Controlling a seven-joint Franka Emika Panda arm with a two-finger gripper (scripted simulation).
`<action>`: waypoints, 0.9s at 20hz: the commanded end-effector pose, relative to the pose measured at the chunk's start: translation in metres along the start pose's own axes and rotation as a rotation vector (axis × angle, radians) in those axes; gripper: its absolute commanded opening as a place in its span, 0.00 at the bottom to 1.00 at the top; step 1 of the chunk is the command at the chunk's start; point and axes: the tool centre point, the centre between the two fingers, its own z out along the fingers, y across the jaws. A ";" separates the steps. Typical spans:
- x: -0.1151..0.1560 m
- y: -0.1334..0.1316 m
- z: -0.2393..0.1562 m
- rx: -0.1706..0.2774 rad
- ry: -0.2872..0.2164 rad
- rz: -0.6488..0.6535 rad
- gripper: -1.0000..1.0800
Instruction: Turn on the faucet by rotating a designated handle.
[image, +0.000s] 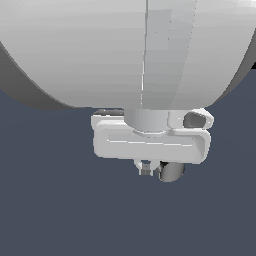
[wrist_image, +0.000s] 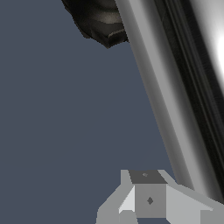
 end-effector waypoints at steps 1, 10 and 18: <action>0.007 0.015 0.003 0.000 0.002 0.006 0.00; 0.010 0.056 0.003 0.000 0.002 0.006 0.00; 0.019 0.070 -0.002 -0.003 0.015 -0.013 0.00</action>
